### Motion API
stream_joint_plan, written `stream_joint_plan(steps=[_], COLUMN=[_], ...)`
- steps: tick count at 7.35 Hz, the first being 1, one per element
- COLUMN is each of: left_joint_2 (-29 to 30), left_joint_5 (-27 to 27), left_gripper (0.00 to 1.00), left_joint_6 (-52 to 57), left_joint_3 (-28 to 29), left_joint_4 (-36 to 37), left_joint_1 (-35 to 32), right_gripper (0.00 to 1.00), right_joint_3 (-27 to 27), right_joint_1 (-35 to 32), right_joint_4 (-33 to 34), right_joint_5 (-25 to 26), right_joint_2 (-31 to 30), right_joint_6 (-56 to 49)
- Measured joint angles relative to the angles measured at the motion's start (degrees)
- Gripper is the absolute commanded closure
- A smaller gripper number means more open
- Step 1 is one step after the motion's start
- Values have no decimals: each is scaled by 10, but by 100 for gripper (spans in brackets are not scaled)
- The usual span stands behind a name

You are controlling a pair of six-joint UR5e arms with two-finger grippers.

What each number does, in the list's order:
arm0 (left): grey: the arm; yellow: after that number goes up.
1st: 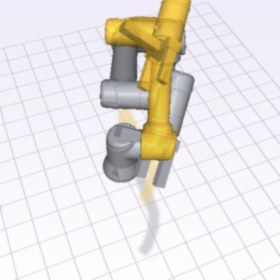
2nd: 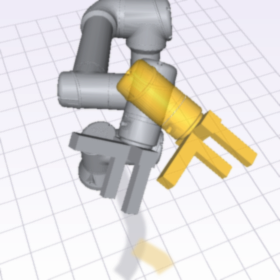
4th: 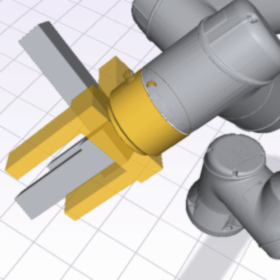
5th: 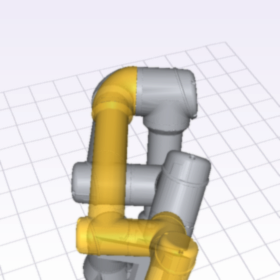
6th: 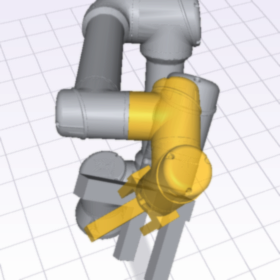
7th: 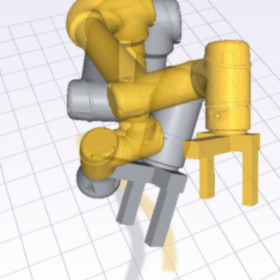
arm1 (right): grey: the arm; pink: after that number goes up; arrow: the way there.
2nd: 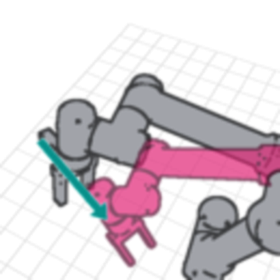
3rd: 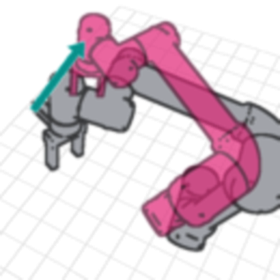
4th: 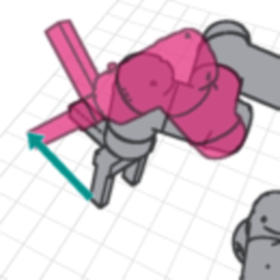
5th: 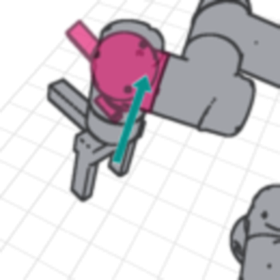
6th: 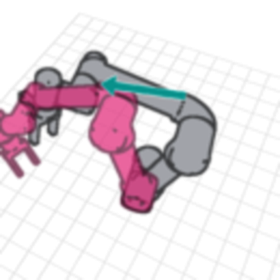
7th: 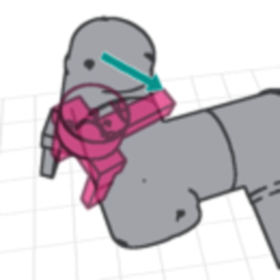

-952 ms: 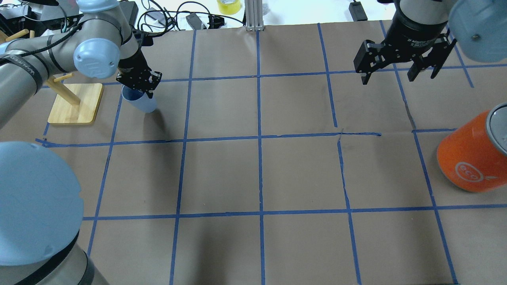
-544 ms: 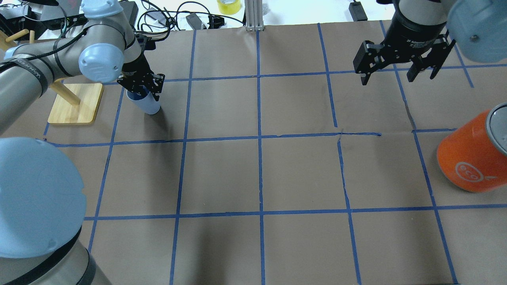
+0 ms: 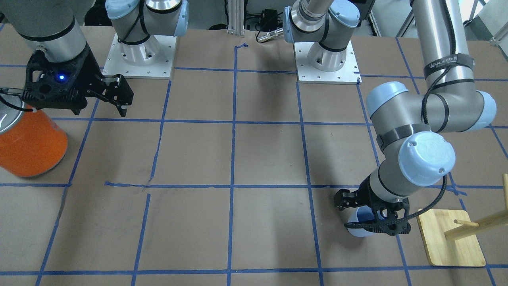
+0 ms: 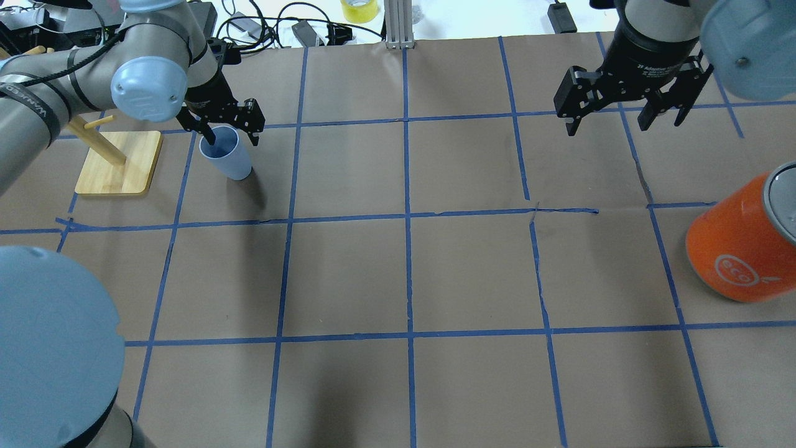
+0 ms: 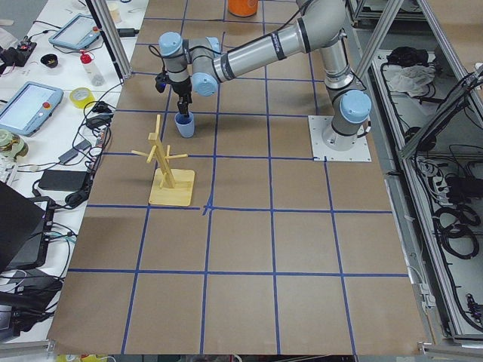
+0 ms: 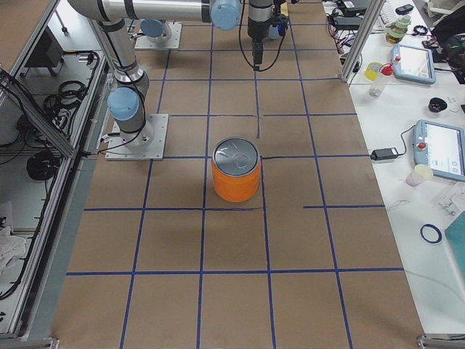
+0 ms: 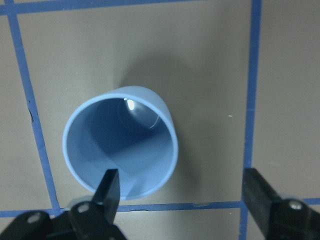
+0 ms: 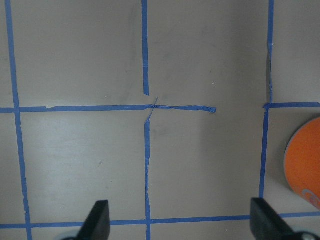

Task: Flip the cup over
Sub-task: 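Open the left gripper and raise it away from the cup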

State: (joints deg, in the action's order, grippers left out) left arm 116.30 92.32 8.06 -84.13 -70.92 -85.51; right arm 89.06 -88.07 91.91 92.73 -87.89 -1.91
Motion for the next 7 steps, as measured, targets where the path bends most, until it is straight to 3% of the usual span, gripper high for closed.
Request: stream_joint_plan(steps=[3,7], left_joint_2=[-92,-242], left_joint_5=[0,-1], left_gripper=[0,0], left_joint_6=[-56,-63], left_joint_3=[-2,-13], left_joint_4=[-80,-180], left_joint_1=[-59,-67], right_gripper=[0,0], right_joint_3=[3,3], right_joint_1=[0,0], right_joint_4=[1,1], right_joint_5=[0,0], right_joint_2=[0,1], right_joint_6=[-1,-2])
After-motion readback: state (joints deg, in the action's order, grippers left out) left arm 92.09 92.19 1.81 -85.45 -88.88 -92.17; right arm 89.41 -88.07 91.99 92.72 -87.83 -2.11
